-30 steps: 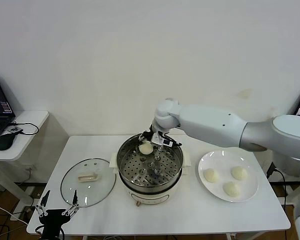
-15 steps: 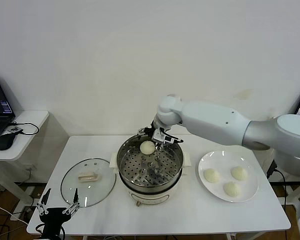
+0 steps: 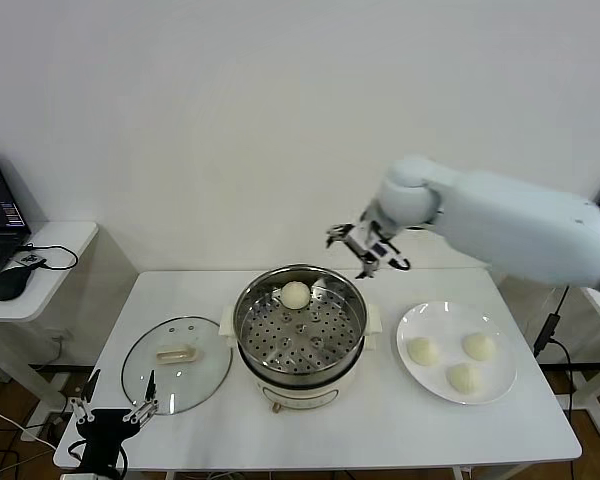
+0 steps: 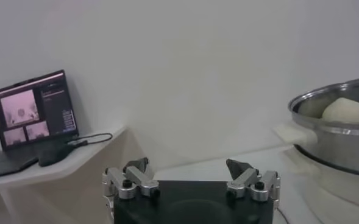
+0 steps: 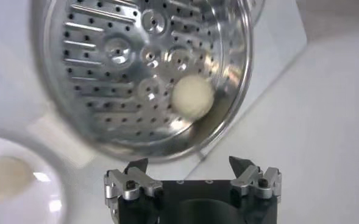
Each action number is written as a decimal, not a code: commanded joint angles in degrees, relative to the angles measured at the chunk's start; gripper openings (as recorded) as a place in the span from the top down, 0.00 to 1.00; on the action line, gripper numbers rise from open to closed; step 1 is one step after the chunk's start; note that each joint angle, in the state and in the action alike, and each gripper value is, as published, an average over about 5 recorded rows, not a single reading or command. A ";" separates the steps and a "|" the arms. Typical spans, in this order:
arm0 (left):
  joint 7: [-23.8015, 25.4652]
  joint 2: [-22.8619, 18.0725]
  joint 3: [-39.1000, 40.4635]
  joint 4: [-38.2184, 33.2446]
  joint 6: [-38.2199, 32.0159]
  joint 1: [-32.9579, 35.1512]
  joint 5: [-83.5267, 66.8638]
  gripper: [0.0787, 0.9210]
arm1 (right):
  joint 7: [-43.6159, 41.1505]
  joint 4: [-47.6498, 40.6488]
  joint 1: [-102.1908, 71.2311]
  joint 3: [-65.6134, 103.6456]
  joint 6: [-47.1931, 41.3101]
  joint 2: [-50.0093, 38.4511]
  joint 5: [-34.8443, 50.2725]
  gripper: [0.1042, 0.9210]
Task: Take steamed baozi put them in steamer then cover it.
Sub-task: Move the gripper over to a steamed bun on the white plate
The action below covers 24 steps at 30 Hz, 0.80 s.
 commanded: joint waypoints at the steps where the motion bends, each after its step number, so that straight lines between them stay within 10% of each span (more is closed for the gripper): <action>1: 0.01 0.25 -0.01 0.07 0.04 0.00 0.01 0.12 | -1.95 6.90 -2.27 1.11 -8.08 -13.63 1.71 0.12; 24: 0.45 -0.43 -0.37 -0.23 0.28 1.10 1.06 0.12 | -0.40 -2.72 -39.43 23.06 -8.20 -12.68 -9.85 0.12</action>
